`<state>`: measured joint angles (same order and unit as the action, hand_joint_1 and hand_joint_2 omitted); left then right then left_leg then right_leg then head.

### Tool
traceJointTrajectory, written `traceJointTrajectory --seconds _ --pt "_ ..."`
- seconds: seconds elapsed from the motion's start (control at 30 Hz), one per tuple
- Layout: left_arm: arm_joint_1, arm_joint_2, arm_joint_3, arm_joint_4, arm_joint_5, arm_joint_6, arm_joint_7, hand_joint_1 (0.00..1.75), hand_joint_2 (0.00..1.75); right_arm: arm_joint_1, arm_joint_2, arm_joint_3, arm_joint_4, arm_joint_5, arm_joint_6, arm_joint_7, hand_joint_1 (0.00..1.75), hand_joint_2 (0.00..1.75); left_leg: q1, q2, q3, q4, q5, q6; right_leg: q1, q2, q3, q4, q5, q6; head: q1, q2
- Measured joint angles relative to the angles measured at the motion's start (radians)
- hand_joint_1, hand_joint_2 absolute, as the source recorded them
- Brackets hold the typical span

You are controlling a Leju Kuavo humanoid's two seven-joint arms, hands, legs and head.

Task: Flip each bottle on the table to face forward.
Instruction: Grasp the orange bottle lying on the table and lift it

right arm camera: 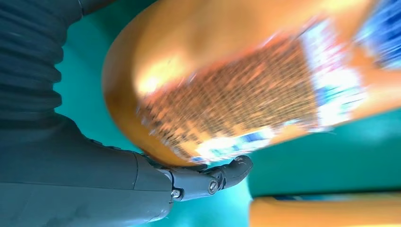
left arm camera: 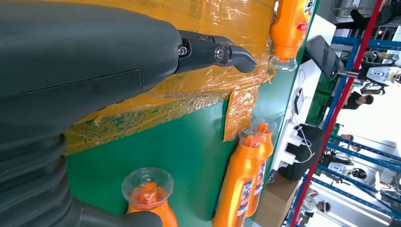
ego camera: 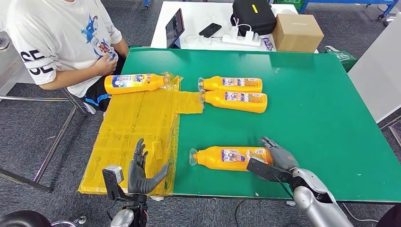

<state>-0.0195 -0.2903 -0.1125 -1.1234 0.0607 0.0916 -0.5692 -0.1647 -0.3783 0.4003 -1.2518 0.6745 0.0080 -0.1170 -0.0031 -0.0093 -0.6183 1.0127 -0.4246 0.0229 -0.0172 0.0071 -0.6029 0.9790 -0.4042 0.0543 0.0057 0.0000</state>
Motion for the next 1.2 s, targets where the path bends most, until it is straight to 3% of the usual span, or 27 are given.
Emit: traceJointTrajectory --seconds 0.37,0.4,0.43,0.5,0.53,0.57,0.77,0.97,1.2 --pt "0.001 0.000 0.000 0.001 0.000 -0.001 0.006 0.00 1.75 -0.006 0.051 -0.011 0.008 0.008 -0.012 -0.020 0.00 1.75 0.000 0.000 0.000 0.000 0.000 0.000 0.000 0.000 0.000 0.000 0.000 0.000 0.000 0.000" --pt "0.001 0.000 0.000 0.002 0.000 -0.001 0.006 0.00 1.75 -0.007 0.053 -0.012 0.010 0.008 -0.012 -0.022 0.09 1.75 0.000 0.000 0.000 0.000 0.000 0.000 0.000 0.000 0.000 0.000 0.000 0.000 0.000 0.000" --pt "0.001 0.000 0.000 0.003 0.000 -0.002 0.006 0.00 1.75 -0.007 0.055 -0.012 0.011 0.008 -0.012 -0.025 0.31 1.75 0.000 0.000 0.000 0.000 0.000 0.000 0.000 0.000 0.000 0.000 0.000 0.000 0.000 0.000" --pt "0.000 0.000 0.000 0.005 0.000 -0.002 0.006 0.00 1.75 -0.007 0.057 -0.012 0.013 0.007 -0.011 -0.032 0.98 1.75 0.000 0.000 0.000 0.000 0.000 0.000 0.000 0.000 0.000 0.000 0.000 0.000 0.000 0.000" --pt "0.000 0.000 0.000 0.007 0.000 -0.003 0.006 0.00 1.75 -0.007 0.058 -0.012 0.015 0.007 -0.011 -0.036 1.23 1.75 0.000 0.000 0.000 0.000 0.000 0.000 0.000 0.000 0.000 0.000 0.000 0.000 0.000 0.000" --pt "0.000 0.000 0.000 0.008 0.000 -0.005 0.006 0.00 1.75 -0.007 0.059 -0.012 0.016 0.006 -0.011 -0.039 1.34 1.75 0.000 0.000 0.000 0.000 0.000 0.000 0.000 0.000 0.000 0.000 0.000 0.000 0.000 0.000" --pt "-0.002 0.000 -0.001 0.016 0.000 -0.010 0.006 0.00 1.75 -0.007 0.063 -0.012 0.024 0.001 -0.004 -0.054 1.30 1.75 0.000 0.000 0.001 0.000 0.000 0.000 0.000 0.000 0.000 0.000 0.000 0.000 0.000 0.000" --pt "-0.003 0.000 -0.001 0.024 0.000 -0.016 0.007 0.00 1.75 -0.011 0.064 -0.012 0.031 -0.010 0.007 -0.062 1.51 1.75 0.000 0.000 0.001 0.000 0.000 0.000 0.000 0.000 0.000 0.000 0.000 0.000 0.000 0.000" --pt "-0.005 0.000 -0.001 0.035 0.000 -0.019 0.007 0.00 1.75 -0.011 0.067 -0.012 0.039 -0.014 0.008 -0.070 1.61 1.75 0.000 0.001 0.001 0.000 0.000 0.000 0.000 0.000 0.000 0.000 0.000 0.000 0.000 0.000"
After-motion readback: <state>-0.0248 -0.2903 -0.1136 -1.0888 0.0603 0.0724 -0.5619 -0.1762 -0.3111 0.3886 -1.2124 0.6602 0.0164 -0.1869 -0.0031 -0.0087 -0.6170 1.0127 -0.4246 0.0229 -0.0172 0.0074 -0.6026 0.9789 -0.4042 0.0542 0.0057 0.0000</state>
